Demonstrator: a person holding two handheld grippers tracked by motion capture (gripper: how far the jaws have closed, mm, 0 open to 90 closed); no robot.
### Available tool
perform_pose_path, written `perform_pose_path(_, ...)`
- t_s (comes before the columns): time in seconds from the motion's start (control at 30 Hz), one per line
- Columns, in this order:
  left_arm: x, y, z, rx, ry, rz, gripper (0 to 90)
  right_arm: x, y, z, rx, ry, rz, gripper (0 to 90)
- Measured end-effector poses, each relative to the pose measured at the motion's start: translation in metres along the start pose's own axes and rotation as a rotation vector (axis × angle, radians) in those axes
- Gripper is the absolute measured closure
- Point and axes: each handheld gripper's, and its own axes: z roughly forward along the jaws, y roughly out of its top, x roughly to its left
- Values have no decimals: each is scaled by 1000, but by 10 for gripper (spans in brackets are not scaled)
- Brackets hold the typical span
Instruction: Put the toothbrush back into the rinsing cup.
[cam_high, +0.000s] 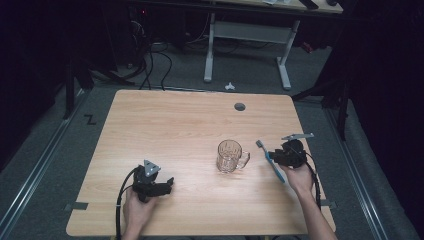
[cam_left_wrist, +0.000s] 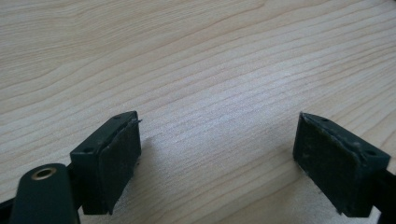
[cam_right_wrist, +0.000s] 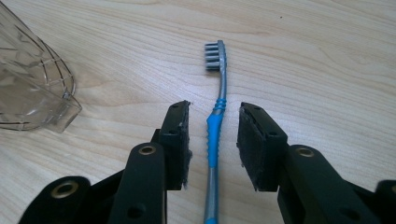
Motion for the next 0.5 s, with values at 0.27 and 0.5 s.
perform_pose_path(0.27,0,0,0,0,0,0,156,1,10,11,71,-17,-17,647)
perform_pose_path(0.5,0,0,0,0,0,1,156,1,15,21,125,-27,-26,669)
